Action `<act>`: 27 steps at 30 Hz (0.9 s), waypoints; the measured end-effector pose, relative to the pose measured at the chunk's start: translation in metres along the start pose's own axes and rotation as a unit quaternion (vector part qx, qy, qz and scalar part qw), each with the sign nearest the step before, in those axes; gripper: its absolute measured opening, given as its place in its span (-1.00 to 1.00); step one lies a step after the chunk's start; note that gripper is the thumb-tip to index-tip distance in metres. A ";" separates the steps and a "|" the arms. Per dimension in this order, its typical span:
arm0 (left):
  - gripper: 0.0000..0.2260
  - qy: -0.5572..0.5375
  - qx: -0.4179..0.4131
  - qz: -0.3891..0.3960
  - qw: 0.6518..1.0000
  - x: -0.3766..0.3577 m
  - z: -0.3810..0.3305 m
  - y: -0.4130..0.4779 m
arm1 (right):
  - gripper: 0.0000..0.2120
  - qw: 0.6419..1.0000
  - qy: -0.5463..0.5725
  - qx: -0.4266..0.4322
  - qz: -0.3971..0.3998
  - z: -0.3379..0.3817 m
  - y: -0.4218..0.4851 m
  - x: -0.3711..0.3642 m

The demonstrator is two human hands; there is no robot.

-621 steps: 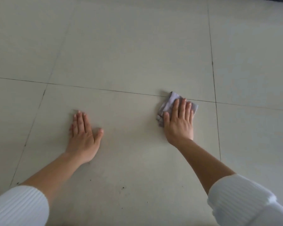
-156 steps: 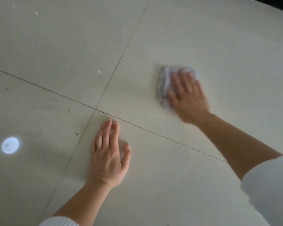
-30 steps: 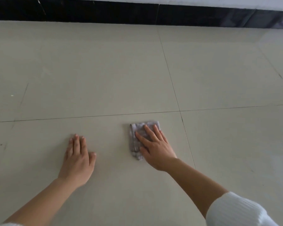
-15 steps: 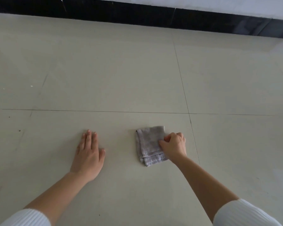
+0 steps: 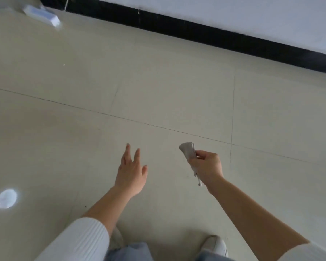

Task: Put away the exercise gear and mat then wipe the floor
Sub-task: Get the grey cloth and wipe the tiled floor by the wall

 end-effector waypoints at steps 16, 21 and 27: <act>-0.43 -0.125 0.268 -0.221 0.930 0.439 -0.043 -0.372 | -0.79 0.909 -0.285 0.233 0.198 0.245 -0.516 -0.053; -0.44 -0.144 0.345 -0.307 0.875 0.511 -0.003 -0.479 | -0.74 0.830 -0.361 0.312 0.289 0.286 -0.657 -0.134; -0.47 -0.123 0.423 -0.399 0.804 0.602 0.104 -0.598 | -0.67 0.736 -0.415 0.411 0.342 0.339 -0.802 -0.266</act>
Point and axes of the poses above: each hand's wrist, its own y-axis towards the middle knuckle, its own x-axis out of the back of the hand, z = x × y, the point moved 4 cm from there along y, towards the middle knuckle, and after that the axes turned 15 degrees about -x, right-handed, at the moved point
